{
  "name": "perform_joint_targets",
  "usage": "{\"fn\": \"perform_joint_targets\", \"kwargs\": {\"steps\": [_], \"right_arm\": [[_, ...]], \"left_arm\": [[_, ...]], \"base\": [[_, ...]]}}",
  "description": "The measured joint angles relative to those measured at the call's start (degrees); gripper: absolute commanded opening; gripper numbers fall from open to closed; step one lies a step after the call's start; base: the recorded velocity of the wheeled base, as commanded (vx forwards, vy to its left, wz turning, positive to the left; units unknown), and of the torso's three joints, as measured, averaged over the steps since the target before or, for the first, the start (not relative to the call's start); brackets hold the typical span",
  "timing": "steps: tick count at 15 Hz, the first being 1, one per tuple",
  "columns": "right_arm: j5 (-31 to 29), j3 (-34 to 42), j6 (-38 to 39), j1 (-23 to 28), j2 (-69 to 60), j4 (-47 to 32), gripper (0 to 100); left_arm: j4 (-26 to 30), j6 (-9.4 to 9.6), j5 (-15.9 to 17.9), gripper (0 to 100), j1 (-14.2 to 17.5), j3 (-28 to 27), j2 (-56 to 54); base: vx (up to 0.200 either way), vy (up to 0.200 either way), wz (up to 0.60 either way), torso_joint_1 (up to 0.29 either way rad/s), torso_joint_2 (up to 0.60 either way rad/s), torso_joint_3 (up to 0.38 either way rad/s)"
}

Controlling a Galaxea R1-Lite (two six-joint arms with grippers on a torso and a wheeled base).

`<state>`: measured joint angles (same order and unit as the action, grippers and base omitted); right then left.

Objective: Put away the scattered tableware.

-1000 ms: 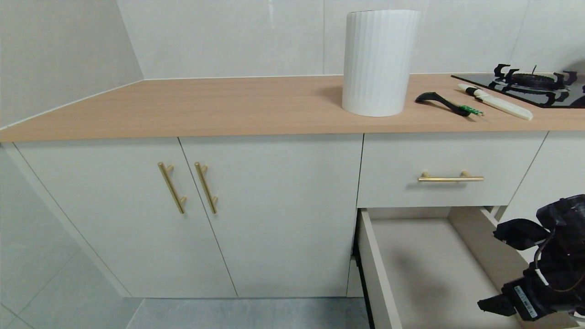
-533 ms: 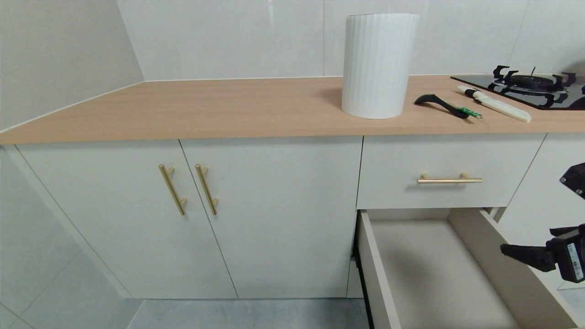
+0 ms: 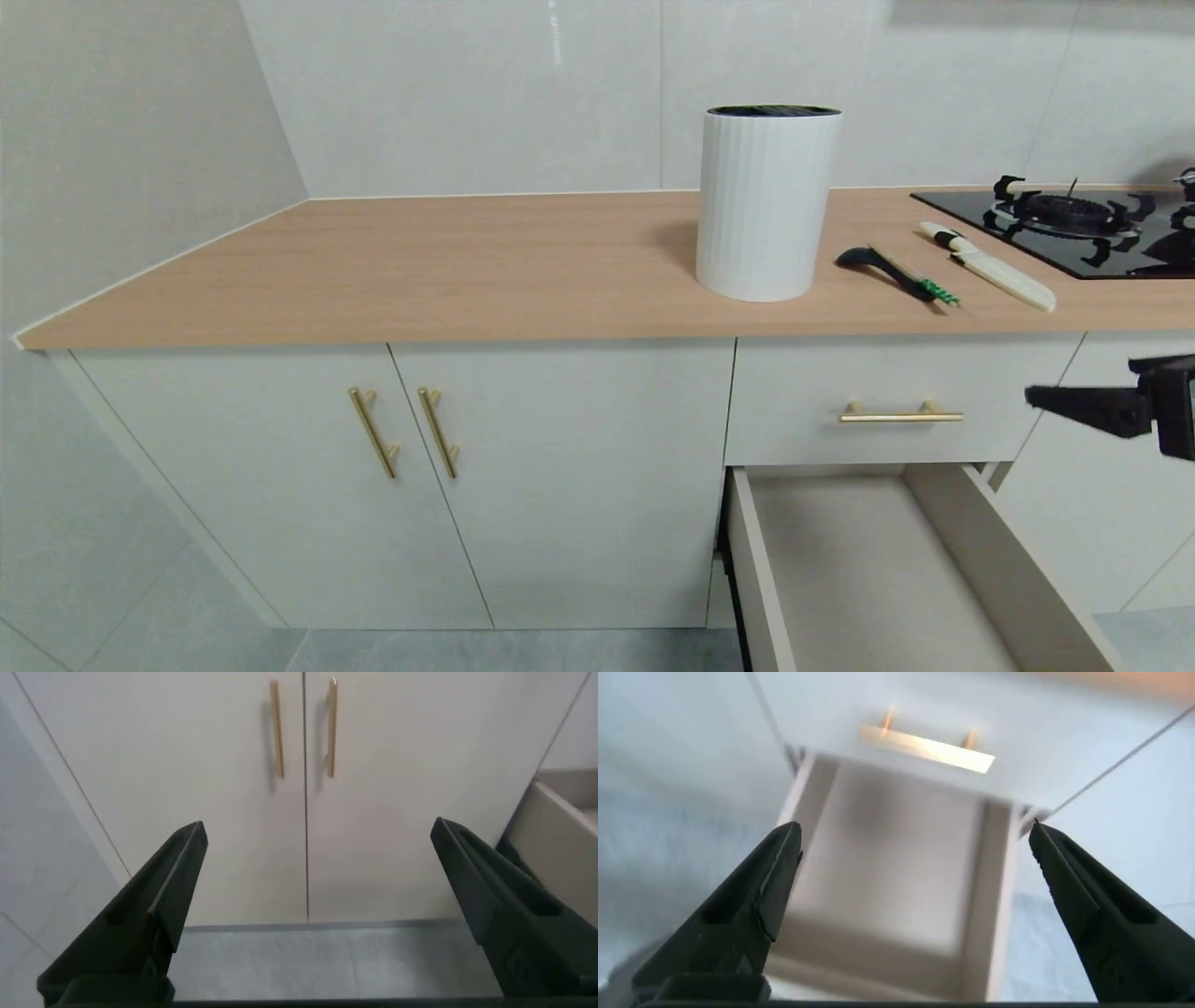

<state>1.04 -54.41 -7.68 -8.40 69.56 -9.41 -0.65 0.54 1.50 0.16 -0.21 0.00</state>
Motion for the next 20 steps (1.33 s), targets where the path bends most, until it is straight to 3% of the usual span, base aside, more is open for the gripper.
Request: {"fn": "perform_joint_targets", "kwargs": {"steps": [5,11,20], "right_arm": [[-0.8,-17.6,0.2,1.6,11.2,-1.7,100],[-0.7,-44.0,7.8,2.1,27.3,-24.3,100],[-6.2,-50.9,8.5,1.3,39.3,-25.6,100]], "left_arm": [[0.1,0.00,0.0,100,0.0,0.0,0.0],[0.1,0.00,0.0,100,0.0,0.0,0.0],[0.0,-0.02,0.0,100,0.0,0.0,0.0]], "base": [[0.000,0.000,0.00,0.015,-0.06,-0.042],[0.000,0.000,0.00,0.000,0.00,0.000],[0.000,0.000,0.00,0.000,0.00,0.000]]}}
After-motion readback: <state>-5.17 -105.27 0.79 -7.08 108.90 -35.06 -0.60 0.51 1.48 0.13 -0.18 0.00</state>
